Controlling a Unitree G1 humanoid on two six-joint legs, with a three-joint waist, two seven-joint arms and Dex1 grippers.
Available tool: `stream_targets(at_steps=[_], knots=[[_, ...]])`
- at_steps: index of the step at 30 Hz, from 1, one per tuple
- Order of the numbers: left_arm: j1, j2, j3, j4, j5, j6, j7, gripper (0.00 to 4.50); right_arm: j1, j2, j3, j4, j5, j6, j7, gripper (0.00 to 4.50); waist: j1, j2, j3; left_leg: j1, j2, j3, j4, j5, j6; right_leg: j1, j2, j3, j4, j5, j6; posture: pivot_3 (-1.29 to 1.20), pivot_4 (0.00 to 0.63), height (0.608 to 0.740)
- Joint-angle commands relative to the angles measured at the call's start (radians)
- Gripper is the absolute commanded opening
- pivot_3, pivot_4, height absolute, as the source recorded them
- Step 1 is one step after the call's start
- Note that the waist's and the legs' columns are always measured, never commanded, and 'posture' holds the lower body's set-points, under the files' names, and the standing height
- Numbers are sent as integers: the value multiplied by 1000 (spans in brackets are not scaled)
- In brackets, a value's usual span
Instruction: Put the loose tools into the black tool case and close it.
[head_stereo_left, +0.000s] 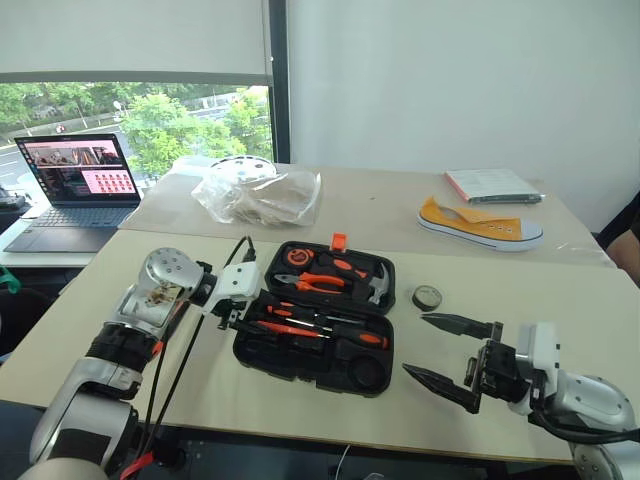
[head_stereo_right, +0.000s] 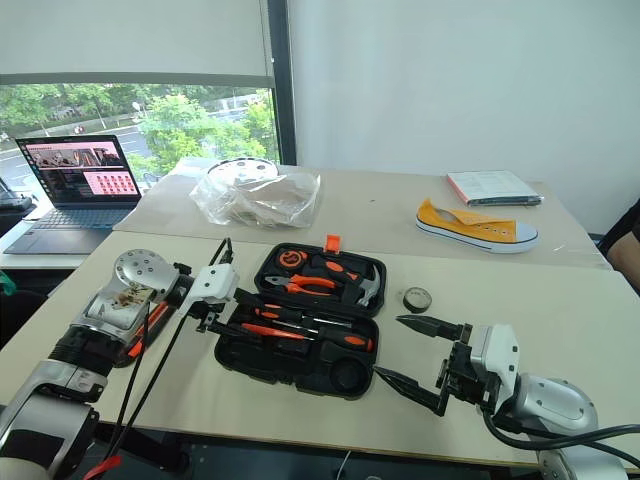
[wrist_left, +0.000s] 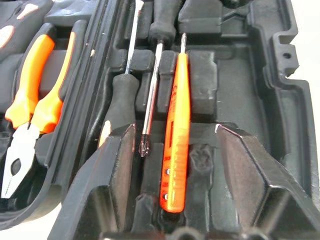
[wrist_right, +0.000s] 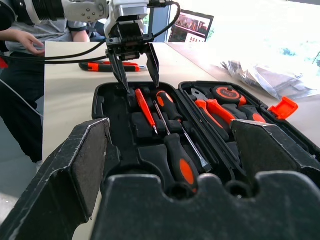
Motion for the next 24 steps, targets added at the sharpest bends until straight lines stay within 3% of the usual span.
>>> stream_targets(at_steps=[1, 3, 5, 24], knots=[[-4, -29, 34, -21, -48, 34, 23, 1257, -10, 8, -2, -11, 3, -9, -2, 4500, -1, 0, 0, 0, 0, 0, 0, 0, 0, 0, 0, 0, 0, 0, 0, 0, 150, 740], [-3, -43, 36, -33, -61, 62, 27, 453, -10, 9, -2, -12, 3, -8, -2, 4500, -2, 0, 0, 0, 0, 0, 0, 0, 0, 0, 0, 0, 0, 0, 0, 0, 150, 740], [4, -53, 31, -46, -64, 73, 38, 61, -10, 10, -3, -13, 3, -7, -2, 4500, -3, 0, 0, 0, 0, 0, 0, 0, 0, 0, 0, 0, 1, 0, 0, 0, 150, 740], [92, -78, -55, -32, 44, 64, 119, 61, -2, 25, 7, -28, 0, -11, -19, 4500, -2, 0, 0, 2, 0, 0, 1, 0, 0, 2, 0, 1, 1, 0, 0, 0, 150, 740]])
